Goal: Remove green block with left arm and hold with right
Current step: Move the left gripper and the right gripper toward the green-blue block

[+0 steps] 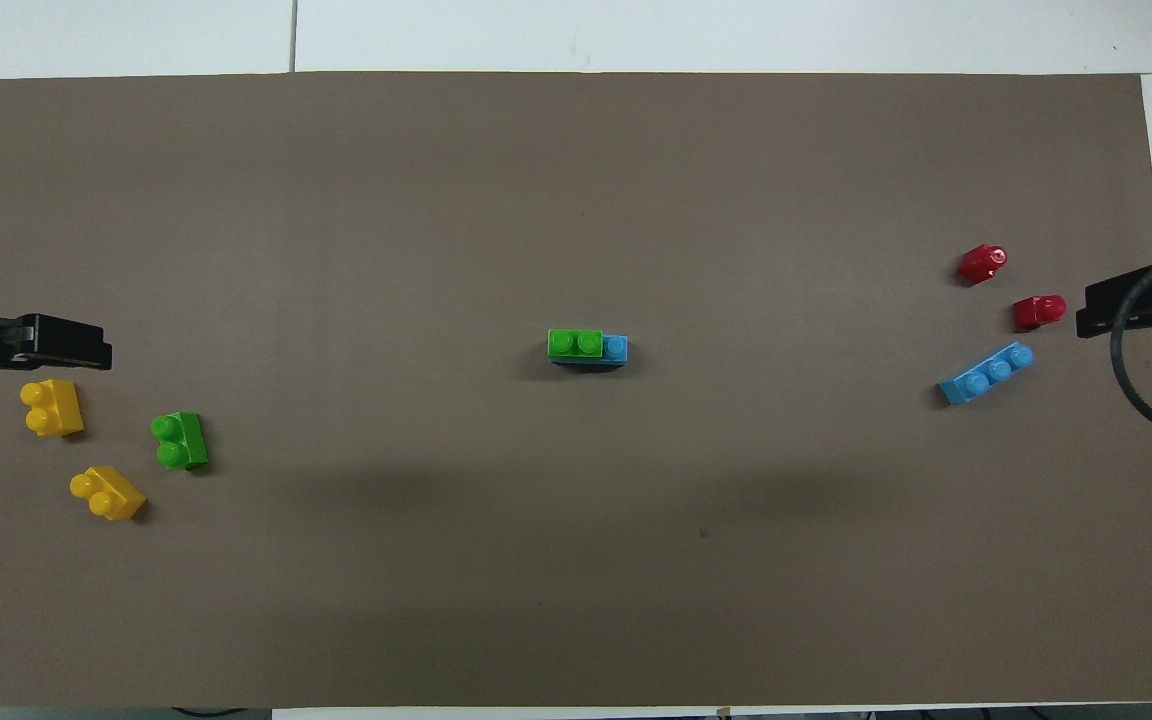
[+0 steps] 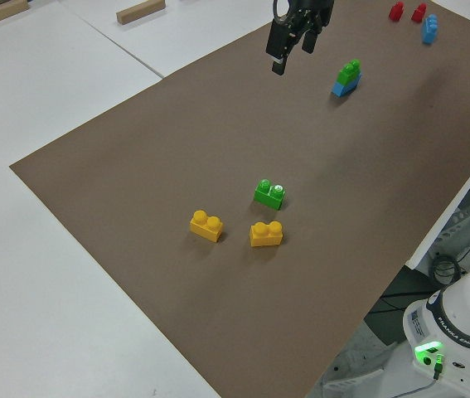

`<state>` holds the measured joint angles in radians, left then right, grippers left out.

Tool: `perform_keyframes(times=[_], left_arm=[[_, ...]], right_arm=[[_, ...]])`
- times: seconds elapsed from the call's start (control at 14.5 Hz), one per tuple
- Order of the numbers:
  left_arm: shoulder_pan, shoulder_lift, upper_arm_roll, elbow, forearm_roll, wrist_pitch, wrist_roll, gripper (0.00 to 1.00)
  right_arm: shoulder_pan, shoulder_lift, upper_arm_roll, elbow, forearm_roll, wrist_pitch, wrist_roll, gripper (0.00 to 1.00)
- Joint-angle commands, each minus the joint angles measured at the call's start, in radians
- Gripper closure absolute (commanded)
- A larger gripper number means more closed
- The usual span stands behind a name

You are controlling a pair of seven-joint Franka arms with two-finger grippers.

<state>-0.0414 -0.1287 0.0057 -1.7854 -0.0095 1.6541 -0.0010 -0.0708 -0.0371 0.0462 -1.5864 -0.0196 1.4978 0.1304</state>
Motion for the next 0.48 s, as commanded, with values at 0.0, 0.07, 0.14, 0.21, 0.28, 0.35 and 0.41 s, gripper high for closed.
perform_keyframes(times=[0.0, 0.07, 0.14, 0.21, 0.28, 0.35, 0.41], left_arm=[[-0.002, -0.022, -0.001, -0.019, 0.003, -0.011, 0.003, 0.00], [-0.002, -0.023, -0.001, -0.020, 0.003, -0.011, 0.000, 0.00], [-0.002, -0.023, -0.001, -0.020, 0.003, -0.011, -0.011, 0.00], [-0.003, -0.023, -0.001, -0.023, 0.003, -0.013, -0.025, 0.00], [-0.003, -0.025, -0.001, -0.023, 0.003, -0.011, -0.040, 0.00], [-0.008, -0.028, -0.003, -0.026, 0.003, -0.010, -0.066, 0.00], [-0.023, -0.031, -0.003, -0.035, 0.003, -0.007, -0.114, 0.00]], right_arm=[[-0.001, -0.006, 0.017, -0.020, 0.004, 0.028, 0.183, 0.01], [0.005, -0.006, 0.018, -0.023, 0.010, 0.030, 0.286, 0.02], [0.023, -0.006, 0.017, -0.023, 0.041, 0.032, 0.382, 0.03], [0.025, -0.007, 0.017, -0.023, 0.062, 0.032, 0.462, 0.03], [0.026, -0.007, 0.017, -0.027, 0.076, 0.033, 0.541, 0.03], [0.026, -0.009, 0.017, -0.030, 0.090, 0.033, 0.605, 0.04], [0.026, -0.009, 0.017, -0.032, 0.116, 0.035, 0.671, 0.04]])
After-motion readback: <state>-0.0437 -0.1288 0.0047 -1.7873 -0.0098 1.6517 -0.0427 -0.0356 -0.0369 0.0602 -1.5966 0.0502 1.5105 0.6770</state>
